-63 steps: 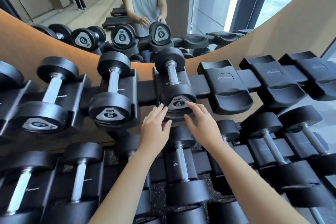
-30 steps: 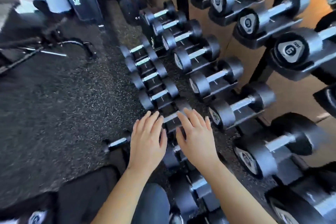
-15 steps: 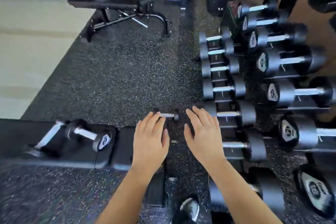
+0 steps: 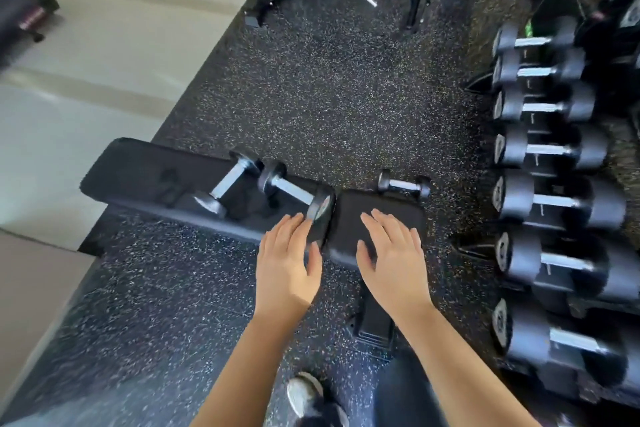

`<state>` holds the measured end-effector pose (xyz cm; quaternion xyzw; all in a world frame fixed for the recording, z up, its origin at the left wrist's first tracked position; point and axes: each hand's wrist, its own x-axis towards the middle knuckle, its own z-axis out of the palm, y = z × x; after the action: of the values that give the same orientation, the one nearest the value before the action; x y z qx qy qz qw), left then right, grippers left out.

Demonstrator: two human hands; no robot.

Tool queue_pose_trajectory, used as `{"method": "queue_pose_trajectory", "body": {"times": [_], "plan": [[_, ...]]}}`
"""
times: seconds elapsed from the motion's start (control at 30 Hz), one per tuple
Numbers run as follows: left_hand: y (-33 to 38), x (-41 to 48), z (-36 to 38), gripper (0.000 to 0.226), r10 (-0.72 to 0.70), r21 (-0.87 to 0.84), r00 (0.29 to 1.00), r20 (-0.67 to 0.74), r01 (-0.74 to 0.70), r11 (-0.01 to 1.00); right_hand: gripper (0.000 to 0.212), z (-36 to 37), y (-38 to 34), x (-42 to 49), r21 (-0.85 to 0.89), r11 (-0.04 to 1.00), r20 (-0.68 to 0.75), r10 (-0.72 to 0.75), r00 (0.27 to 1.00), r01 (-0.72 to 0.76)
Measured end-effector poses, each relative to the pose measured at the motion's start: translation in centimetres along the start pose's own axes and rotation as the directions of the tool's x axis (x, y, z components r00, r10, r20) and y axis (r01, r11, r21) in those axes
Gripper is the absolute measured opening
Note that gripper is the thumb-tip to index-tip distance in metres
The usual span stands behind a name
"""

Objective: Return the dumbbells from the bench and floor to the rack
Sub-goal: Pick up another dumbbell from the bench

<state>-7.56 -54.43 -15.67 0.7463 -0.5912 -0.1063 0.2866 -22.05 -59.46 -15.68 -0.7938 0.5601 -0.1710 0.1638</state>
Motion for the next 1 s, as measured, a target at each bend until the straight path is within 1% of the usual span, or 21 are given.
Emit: {"method": "queue_pose_trajectory", "body": {"times": [0.13, 0.2, 0.3, 0.37, 0.4, 0.47, 0.5, 0.6, 0.63, 0.7, 0.73, 0.83, 0.93, 1.0], "plan": [[-3.4, 0.5, -0.4, 0.034, -0.082, -0.139, 0.996, 0.028, 0.085, 0.987, 0.039, 2.1, -2.7, 1.5, -0.010, 1.000, 0.000, -0.027, 1.000, 0.027], [-4.6, 1.3, -0.1, 0.036, -0.149, -0.202, 0.988, 0.039, 0.154, 0.967, 0.038, 3.2, -3.4, 3.0, 0.003, 0.999, 0.011, -0.033, 0.999, 0.033], [-6.2, 3.5, 0.8, 0.036, -0.263, -0.307, 0.961, 0.083, 0.276, 0.911, 0.039, 4.9, -3.8, 5.7, 0.007, 0.999, 0.036, -0.043, 0.998, 0.043], [-7.4, 5.8, 1.7, 0.035, -0.355, -0.364, 0.924, 0.144, 0.383, 0.849, 0.039, 6.5, -3.6, 8.0, 0.015, 0.999, 0.057, -0.050, 0.997, 0.050], [-8.1, 7.1, 2.3, 0.034, -0.412, -0.386, 0.893, 0.179, 0.449, 0.805, 0.040, 7.4, -3.5, 9.4, 0.032, 0.999, 0.089, -0.045, 0.995, 0.042], [-10.0, 9.6, 3.6, 0.031, -0.521, -0.435, 0.814, 0.256, 0.578, 0.690, 0.043, 9.4, -3.1, 12.3, 0.078, 0.997, 0.203, -0.015, 0.979, -0.001], [-10.9, 10.8, 4.4, 0.030, -0.549, -0.469, 0.782, 0.296, 0.620, 0.629, 0.044, 10.5, -2.7, 13.8, 0.097, 0.995, 0.250, -0.010, 0.968, -0.015], [-13.6, 14.2, 7.0, 0.025, -0.570, -0.576, 0.719, 0.398, 0.679, 0.455, 0.045, 14.0, -1.4, 17.9, 0.159, 0.986, 0.343, -0.007, 0.939, -0.050], [-14.5, 15.2, 8.0, 0.024, -0.593, -0.598, 0.685, 0.423, 0.703, 0.385, 0.044, 15.3, -0.9, 19.0, 0.171, 0.983, 0.374, -0.006, 0.927, -0.063], [-16.4, 17.0, 10.3, 0.021, -0.653, -0.609, 0.593, 0.472, 0.755, 0.245, 0.044, 17.8, 0.2, 20.8, 0.187, 0.977, 0.448, 0.004, 0.894, -0.098], [-17.4, 17.7, 11.5, 0.021, -0.679, -0.599, 0.548, 0.489, 0.777, 0.196, 0.044, 19.1, 0.7, 21.5, 0.191, 0.974, 0.484, 0.013, 0.875, -0.120], [-20.3, 19.6, 15.3, 0.026, -0.715, -0.570, 0.450, 0.535, 0.817, 0.087, 0.044, 23.0, 2.4, 23.7, 0.181, 0.969, 0.580, 0.034, 0.814, -0.170], [-22.9, 21.1, 19.1, 0.030, -0.752, -0.540, 0.361, 0.551, 0.841, 0.008, 0.047, 26.9, 3.7, 25.8, 0.160, 0.972, 0.653, 0.027, 0.757, -0.173], [-24.0, 21.8, 21.6, 0.032, -0.764, -0.542, 0.318, 0.561, 0.839, -0.048, 0.049, 29.2, 4.5, 27.0, 0.152, 0.973, 0.687, 0.021, 0.727, -0.172]]}}
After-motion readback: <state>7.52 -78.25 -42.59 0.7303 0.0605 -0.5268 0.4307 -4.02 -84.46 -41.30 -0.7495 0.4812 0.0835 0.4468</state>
